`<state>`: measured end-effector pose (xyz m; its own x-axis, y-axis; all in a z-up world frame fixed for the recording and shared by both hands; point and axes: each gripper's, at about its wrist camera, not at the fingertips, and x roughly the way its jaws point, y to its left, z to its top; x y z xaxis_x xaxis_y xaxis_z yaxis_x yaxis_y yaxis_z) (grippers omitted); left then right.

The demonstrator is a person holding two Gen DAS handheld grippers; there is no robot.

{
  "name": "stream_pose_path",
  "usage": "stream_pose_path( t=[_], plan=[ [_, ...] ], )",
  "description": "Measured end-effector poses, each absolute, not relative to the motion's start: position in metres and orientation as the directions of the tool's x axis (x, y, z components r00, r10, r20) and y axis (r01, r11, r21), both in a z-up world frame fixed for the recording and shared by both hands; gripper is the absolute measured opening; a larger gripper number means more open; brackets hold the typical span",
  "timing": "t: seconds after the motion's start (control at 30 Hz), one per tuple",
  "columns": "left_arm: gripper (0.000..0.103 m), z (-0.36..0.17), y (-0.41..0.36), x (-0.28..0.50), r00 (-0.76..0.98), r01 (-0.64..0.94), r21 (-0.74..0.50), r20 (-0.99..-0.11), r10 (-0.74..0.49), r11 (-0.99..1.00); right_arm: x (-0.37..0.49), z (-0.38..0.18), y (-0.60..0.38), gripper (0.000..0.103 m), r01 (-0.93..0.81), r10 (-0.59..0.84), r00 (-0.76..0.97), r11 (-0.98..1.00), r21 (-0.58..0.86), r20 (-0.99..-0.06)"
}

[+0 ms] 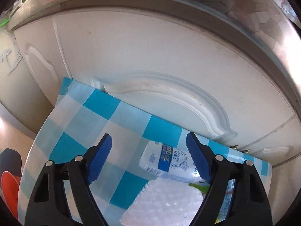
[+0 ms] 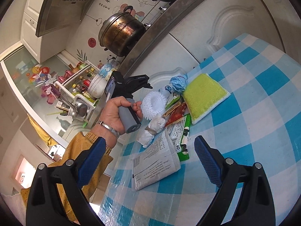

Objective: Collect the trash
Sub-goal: 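Grasp the second white foam net with the left tool and lift it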

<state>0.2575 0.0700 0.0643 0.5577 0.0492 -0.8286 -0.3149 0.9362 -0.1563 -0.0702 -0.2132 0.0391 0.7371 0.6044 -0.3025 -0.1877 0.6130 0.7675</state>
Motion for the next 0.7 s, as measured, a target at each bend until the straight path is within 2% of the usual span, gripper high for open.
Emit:
stream_pose_path(
  t=[0.33,0.5,0.7],
  plan=[
    [0.082,0.041,0.064,0.268,0.472,-0.288,-0.112,-0.881,0.039,0.951,-0.064,0.024,-0.219,0.094,-0.148,0.596,0.728,0.620,0.771,-0.339],
    [0.082,0.042,0.052,0.242,0.451,-0.201,-0.083,-0.892,0.017,0.976,-0.063,0.024,-0.224,0.094,-0.133,0.578,0.739,0.629,0.766,-0.346],
    [0.082,0.042,0.046,0.192,0.439,-0.125,-0.114,-0.897,-0.048,0.986,-0.063,0.024,-0.226,0.094,-0.119,0.559,0.745,0.649,0.751,-0.365]
  ],
)
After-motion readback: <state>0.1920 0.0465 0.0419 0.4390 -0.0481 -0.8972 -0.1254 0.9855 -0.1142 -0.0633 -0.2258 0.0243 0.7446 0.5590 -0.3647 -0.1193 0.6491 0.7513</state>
